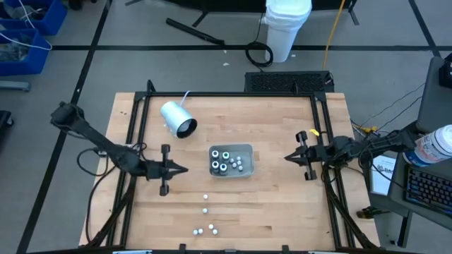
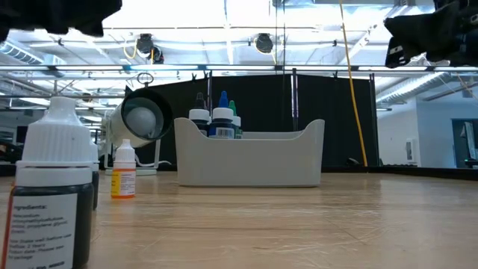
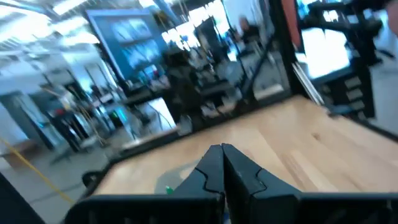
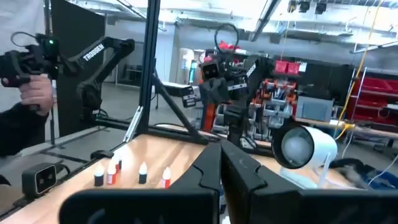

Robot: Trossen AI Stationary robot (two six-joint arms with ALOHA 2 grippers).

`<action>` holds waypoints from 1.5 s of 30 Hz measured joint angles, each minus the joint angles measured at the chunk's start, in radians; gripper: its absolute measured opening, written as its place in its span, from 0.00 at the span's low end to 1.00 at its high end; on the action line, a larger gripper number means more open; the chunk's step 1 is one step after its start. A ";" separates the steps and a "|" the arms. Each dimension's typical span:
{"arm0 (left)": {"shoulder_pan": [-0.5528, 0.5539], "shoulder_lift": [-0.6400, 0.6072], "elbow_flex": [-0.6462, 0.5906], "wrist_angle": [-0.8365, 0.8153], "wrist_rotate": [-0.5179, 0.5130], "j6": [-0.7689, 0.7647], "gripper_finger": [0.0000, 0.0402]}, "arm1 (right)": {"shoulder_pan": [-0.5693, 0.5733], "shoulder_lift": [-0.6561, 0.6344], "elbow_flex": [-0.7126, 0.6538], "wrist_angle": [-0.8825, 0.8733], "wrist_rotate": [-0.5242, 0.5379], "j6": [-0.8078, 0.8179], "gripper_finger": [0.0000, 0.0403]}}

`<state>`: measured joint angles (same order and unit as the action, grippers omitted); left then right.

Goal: Pick & Place food coloring
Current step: Put the small orange food coloring bottle into the gray bin

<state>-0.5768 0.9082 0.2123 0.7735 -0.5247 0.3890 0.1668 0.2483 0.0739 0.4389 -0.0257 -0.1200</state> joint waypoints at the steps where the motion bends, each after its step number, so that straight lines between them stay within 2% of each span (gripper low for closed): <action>1: 0.004 0.005 -0.028 0.064 0.000 0.010 0.00 | 0.000 0.000 0.000 0.000 0.000 -0.001 0.00; 3: 0.011 0.007 -0.066 0.131 -0.001 0.021 0.01 | 0.000 0.001 0.000 0.000 -0.001 -0.012 0.00; 6: 0.008 0.007 -0.082 0.132 -0.001 0.001 0.04 | 0.000 0.007 0.000 -0.047 -0.001 -0.024 0.00; 12: -0.047 0.007 -0.076 -0.083 0.001 0.058 0.03 | 0.000 0.022 -0.015 -0.107 -0.001 -0.133 0.00; 15: -0.039 0.004 -0.076 -0.194 -0.011 0.076 0.01 | -0.003 0.027 -0.036 -0.107 0.017 -0.206 0.00; 17: -0.004 -0.072 -0.096 -0.239 0.005 0.130 0.01 | -0.009 0.028 -0.047 -0.108 0.053 -0.239 0.00; 20: 0.037 -0.287 -0.127 -0.323 0.043 0.179 0.02 | -0.032 0.028 -0.056 -0.073 0.104 -0.307 0.00; 22: 0.062 -0.399 -0.147 -0.378 0.056 0.182 0.03 | -0.059 0.030 -0.056 -0.016 0.102 -0.366 0.00; 25: 0.094 -0.502 -0.172 -0.447 0.081 0.183 0.02 | -0.104 0.034 -0.057 0.055 0.024 -0.391 0.00; 29: 0.135 -0.524 -0.149 -0.460 0.072 0.181 0.02 | -0.151 0.058 -0.057 0.119 -0.088 -0.389 0.00; 32: 0.156 -0.489 -0.115 -0.471 0.092 0.061 0.03 | -0.175 0.095 -0.057 0.196 -0.154 -0.386 0.00; 35: 0.142 -0.386 -0.055 -0.486 0.228 -0.077 0.01 | -0.190 0.153 -0.058 0.330 -0.185 -0.373 0.00; 36: 0.128 -0.338 -0.020 -0.491 0.233 -0.123 0.01 | -0.192 0.175 -0.058 0.385 -0.185 -0.347 0.00; 37: 0.114 -0.291 0.020 -0.513 0.216 -0.163 0.01 | -0.194 0.194 -0.058 0.421 -0.184 -0.326 0.00; 41: 0.063 -0.072 0.190 -0.759 0.028 -0.360 0.01 | -0.194 0.270 -0.059 0.486 -0.149 -0.272 0.00; 43: 0.056 0.042 0.260 -0.859 0.008 -0.471 0.01 | -0.194 0.304 -0.059 0.493 -0.104 -0.228 0.00; 45: 0.043 0.152 0.313 -0.879 0.041 -0.527 0.03 | -0.194 0.334 -0.059 0.492 -0.057 -0.174 0.00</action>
<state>-0.5336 1.0601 0.5255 -0.1060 -0.4838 -0.1384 -0.0273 0.5820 0.0151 0.9310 -0.0824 -0.2937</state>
